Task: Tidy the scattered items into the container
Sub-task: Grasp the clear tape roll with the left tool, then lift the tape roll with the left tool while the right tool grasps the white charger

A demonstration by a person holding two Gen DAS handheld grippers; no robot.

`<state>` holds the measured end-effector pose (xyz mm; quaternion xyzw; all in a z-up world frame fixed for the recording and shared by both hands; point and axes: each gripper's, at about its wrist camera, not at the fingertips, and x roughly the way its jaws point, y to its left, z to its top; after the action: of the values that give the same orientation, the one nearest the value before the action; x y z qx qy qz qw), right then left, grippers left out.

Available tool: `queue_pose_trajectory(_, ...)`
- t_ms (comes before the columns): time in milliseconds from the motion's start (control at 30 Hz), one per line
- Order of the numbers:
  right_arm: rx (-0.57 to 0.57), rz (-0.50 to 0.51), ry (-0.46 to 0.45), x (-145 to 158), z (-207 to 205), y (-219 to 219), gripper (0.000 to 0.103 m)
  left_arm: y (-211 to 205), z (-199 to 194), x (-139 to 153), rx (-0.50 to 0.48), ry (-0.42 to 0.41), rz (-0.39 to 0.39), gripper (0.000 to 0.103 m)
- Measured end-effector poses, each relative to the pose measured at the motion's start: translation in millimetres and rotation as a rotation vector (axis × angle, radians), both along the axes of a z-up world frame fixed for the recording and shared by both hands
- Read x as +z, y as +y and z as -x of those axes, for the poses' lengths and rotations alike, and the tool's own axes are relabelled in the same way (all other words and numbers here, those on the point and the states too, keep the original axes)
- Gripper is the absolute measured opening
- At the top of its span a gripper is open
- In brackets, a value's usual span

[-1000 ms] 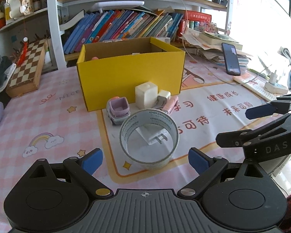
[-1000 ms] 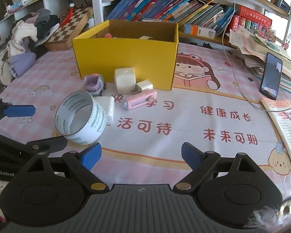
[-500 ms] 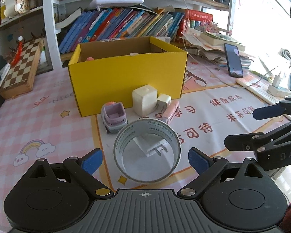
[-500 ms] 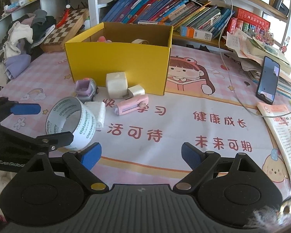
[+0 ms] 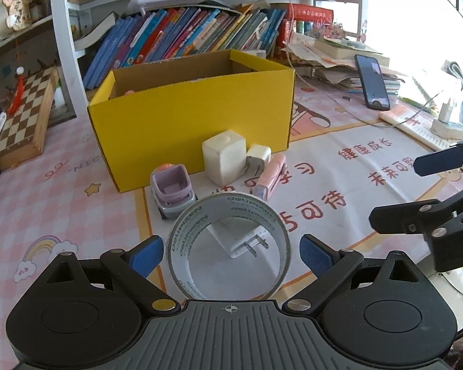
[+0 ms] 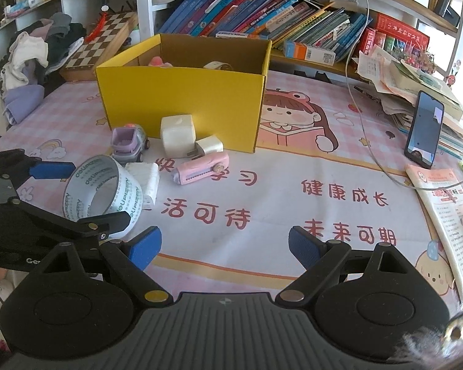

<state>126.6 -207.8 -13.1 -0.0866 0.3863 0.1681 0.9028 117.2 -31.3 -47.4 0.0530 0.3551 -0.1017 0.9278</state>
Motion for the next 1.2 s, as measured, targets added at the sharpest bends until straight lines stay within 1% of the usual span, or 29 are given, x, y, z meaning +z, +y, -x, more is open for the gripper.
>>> queue_pose_trajectory(233,0.008,0.002,0.001,0,-3,2,0.090,6,-2,-3,0.013,0.020,0.026,0.096)
queue_pose_trajectory(300,0.011,0.003,0.000,0,-3,3,0.090,8,-2,-3,0.016,0.026,0.034,0.092)
queue_pose_trajectory(367,0.013,0.002,0.001,0,-3,5,0.090,9,-3,-4,0.020,0.031,0.042,0.085)
queue_pose_trajectory(733,0.038,-0.003,0.012,-2,-3,16,0.089,29,8,3,0.062,0.029,0.081,0.085)
queue_pose_trajectory(1033,0.104,0.003,0.043,-8,-4,39,0.087,51,22,12,0.114,0.020,0.105,0.085)
queue_pose_trajectory(1200,0.159,0.000,0.067,-13,-9,56,0.077,64,30,18,0.152,0.009,0.119,0.084)
